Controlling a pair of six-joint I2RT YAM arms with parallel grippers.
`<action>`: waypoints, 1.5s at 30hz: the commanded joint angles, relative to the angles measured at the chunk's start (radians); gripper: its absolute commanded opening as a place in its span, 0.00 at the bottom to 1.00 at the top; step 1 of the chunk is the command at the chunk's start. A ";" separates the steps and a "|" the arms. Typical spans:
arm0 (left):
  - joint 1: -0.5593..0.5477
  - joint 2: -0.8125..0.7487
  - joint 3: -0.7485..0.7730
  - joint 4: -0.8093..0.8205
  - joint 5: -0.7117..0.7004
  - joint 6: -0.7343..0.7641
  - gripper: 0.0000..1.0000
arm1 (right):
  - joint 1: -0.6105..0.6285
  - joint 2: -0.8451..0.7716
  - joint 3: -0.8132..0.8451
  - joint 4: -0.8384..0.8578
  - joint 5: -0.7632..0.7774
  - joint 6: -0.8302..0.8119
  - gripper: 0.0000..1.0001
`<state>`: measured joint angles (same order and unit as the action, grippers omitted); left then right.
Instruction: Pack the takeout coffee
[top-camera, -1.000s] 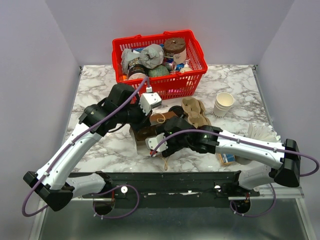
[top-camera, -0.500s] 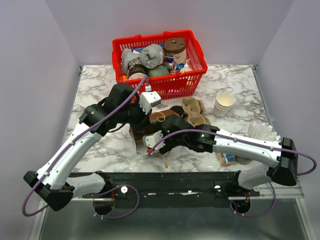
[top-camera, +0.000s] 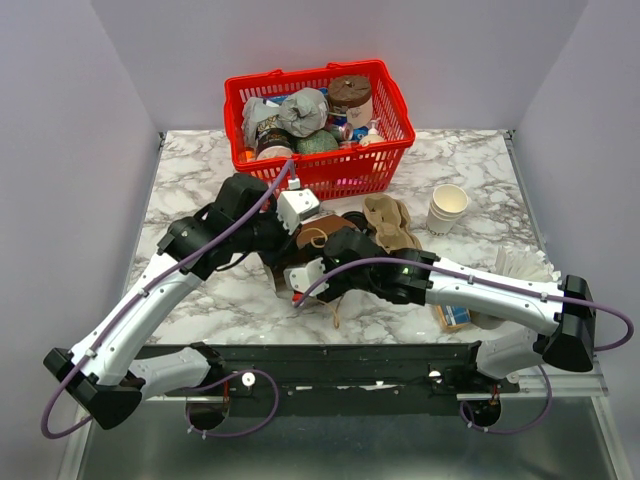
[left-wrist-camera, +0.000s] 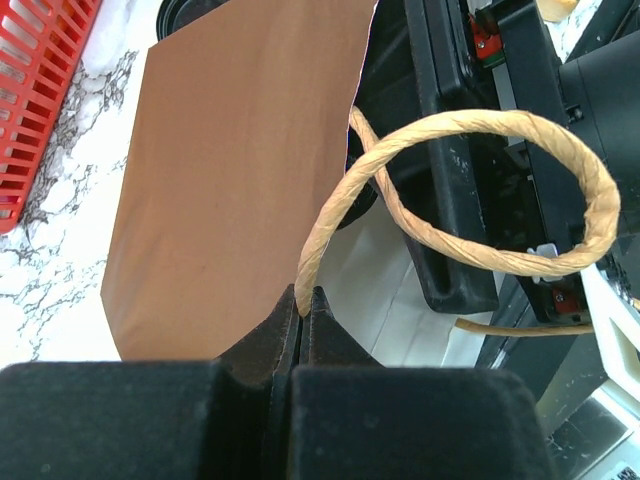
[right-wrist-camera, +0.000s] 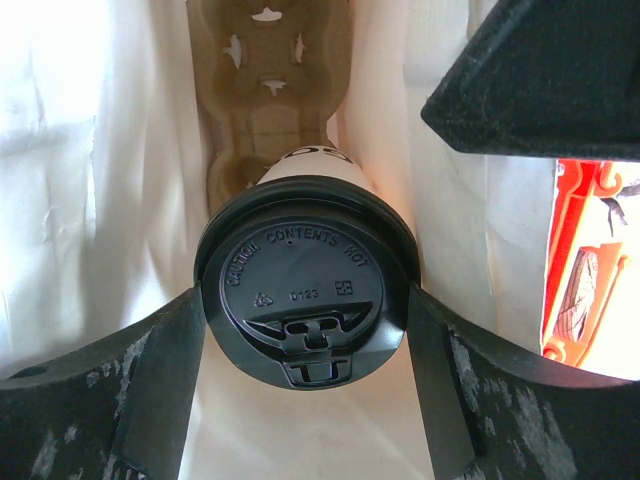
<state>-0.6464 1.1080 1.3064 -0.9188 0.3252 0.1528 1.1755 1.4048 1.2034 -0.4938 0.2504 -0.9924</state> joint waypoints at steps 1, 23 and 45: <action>-0.001 -0.013 -0.027 -0.028 -0.038 0.017 0.00 | -0.014 -0.010 0.015 0.052 0.055 0.014 0.22; -0.002 -0.014 0.099 0.011 -0.218 0.139 0.00 | -0.027 -0.044 -0.019 0.119 0.027 -0.005 0.01; -0.061 -0.027 0.007 0.054 -0.052 0.042 0.00 | -0.036 0.005 -0.079 0.135 -0.023 -0.008 0.00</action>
<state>-0.7029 1.1072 1.3159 -0.8974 0.2077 0.2741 1.1435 1.4006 1.1175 -0.3336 0.2394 -0.9958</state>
